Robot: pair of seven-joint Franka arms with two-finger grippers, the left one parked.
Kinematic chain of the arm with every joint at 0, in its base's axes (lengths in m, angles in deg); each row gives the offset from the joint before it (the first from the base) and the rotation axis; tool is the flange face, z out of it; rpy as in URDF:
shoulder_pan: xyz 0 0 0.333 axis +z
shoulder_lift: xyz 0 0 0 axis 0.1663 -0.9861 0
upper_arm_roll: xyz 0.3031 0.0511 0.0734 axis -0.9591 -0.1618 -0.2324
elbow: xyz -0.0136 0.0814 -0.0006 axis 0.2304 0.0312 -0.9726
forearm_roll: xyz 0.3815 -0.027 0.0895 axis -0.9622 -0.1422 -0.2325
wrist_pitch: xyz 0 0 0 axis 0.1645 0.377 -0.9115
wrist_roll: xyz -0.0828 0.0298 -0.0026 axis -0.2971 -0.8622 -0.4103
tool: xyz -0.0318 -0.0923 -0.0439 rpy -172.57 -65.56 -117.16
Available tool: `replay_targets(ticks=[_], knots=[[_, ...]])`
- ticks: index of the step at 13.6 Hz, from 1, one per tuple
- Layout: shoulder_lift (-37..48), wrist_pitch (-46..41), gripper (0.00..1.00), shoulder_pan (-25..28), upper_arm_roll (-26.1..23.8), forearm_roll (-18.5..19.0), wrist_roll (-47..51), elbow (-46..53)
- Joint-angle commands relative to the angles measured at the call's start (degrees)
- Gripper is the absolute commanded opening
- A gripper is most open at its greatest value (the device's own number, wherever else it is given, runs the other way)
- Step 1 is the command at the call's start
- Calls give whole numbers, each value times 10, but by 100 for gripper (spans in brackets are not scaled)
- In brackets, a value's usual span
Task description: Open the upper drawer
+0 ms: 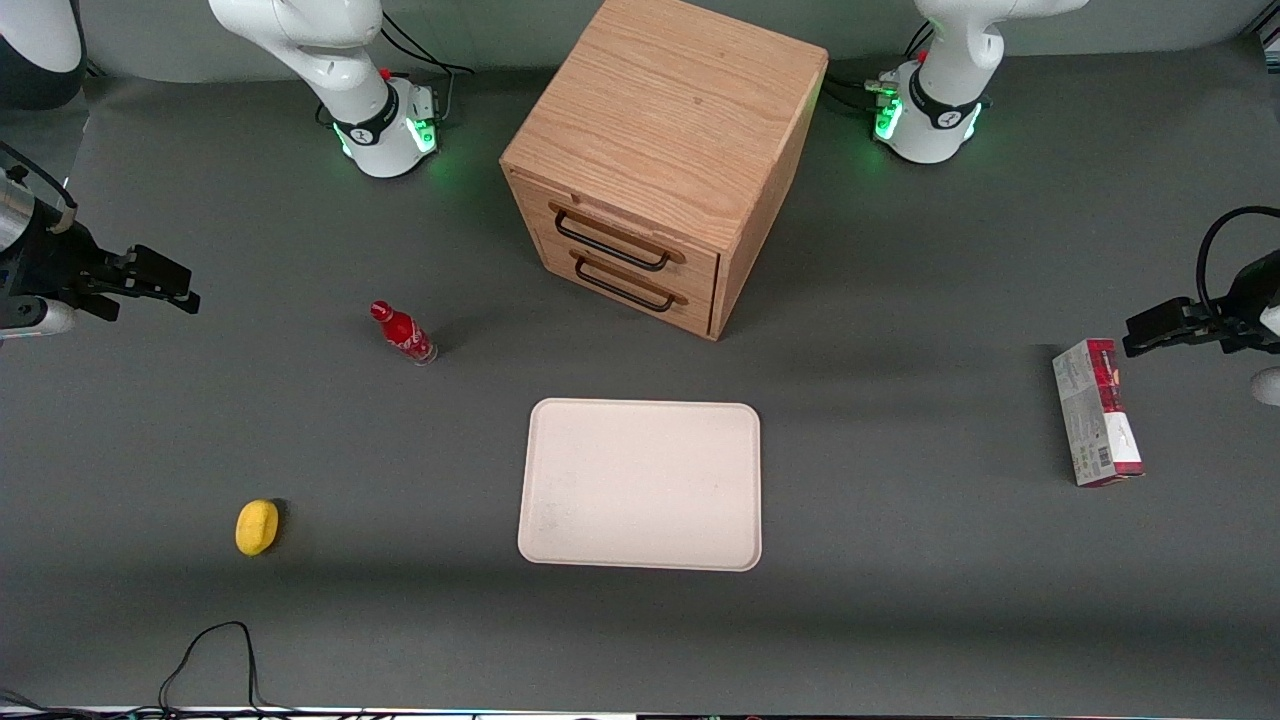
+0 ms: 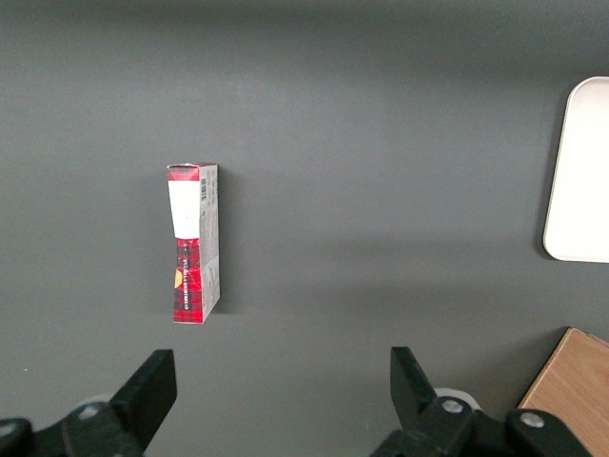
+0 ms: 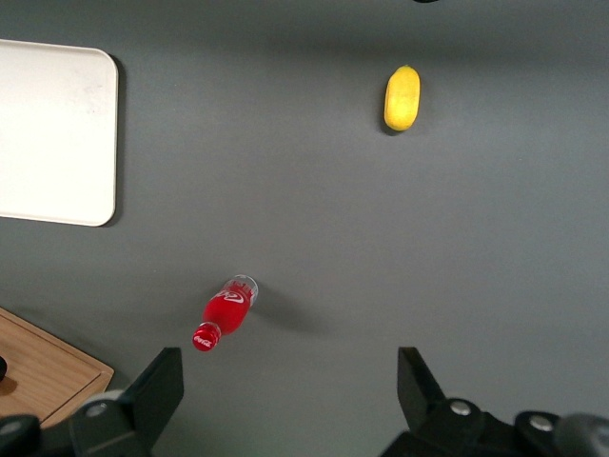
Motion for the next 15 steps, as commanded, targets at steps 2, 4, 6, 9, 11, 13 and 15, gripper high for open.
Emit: replay_targets(ticks=[2,4,6,9,11,13,15], knots=[[-5,-5,100,5,4,6,15,8],[-25,-4,100,6,-2,2,17,21],[-45,-5,100,9,-49,2,19,38],[-59,2,100,10,-129,-2,12,40],[-71,0,100,11,-194,3,20,57],[-90,-2,100,10,-270,22,16,78],[-116,-3,100,10,-336,59,13,100]])
